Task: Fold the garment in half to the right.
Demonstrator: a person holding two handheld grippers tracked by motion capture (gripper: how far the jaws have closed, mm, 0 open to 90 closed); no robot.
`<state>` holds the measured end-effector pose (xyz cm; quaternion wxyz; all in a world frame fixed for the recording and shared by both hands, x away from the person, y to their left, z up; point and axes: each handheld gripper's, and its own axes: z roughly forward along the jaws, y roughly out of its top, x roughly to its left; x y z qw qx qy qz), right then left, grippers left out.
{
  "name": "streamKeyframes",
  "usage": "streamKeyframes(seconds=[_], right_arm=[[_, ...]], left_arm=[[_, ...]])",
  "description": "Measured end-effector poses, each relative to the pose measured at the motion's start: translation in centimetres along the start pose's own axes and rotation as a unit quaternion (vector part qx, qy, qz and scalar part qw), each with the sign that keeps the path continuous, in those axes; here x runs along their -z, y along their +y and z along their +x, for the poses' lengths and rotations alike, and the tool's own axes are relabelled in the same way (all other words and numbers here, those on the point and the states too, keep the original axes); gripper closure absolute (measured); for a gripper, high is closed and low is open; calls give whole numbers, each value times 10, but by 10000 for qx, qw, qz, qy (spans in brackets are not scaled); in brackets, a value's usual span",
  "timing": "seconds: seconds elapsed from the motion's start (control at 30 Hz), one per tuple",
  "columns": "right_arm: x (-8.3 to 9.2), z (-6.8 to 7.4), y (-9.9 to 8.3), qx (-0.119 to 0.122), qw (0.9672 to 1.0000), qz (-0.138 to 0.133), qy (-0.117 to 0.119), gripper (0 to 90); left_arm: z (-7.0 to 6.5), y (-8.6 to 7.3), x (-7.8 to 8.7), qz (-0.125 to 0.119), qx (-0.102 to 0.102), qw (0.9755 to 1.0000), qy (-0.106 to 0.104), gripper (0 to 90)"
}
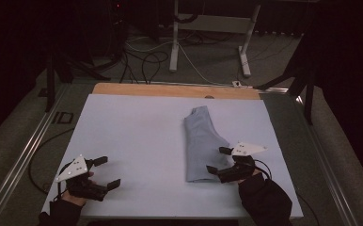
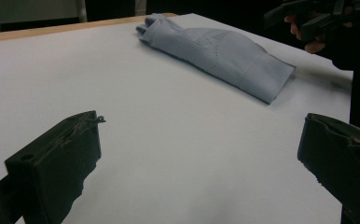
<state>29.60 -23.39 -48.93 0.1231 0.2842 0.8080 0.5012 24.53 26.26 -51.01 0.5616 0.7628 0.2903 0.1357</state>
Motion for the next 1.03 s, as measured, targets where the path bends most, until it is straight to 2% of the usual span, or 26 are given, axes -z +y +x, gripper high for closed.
streamKeyframes(seconds=[0.13,0.4,0.5,0.67,0.8,1.03], right_arm=[[8,-4,-6,-17,10000,0,-97,90],[25,-11,-30,-72,9987,109,-486,90],[31,-12,-38,-179,9981,31,-583,90],[37,-13,-50,-291,9967,111,-747,90],[41,-14,-54,-349,9960,109,-816,90],[38,-15,-53,-351,9961,98,-806,90]], left_arm=[[2,-1,1,34,18,10000,40,2],[5,-3,5,138,35,9997,206,2],[6,-4,7,124,53,9996,238,2],[6,-4,9,57,60,9995,303,2],[6,-5,10,46,76,9994,348,2],[5,-6,8,42,77,9994,345,2]])
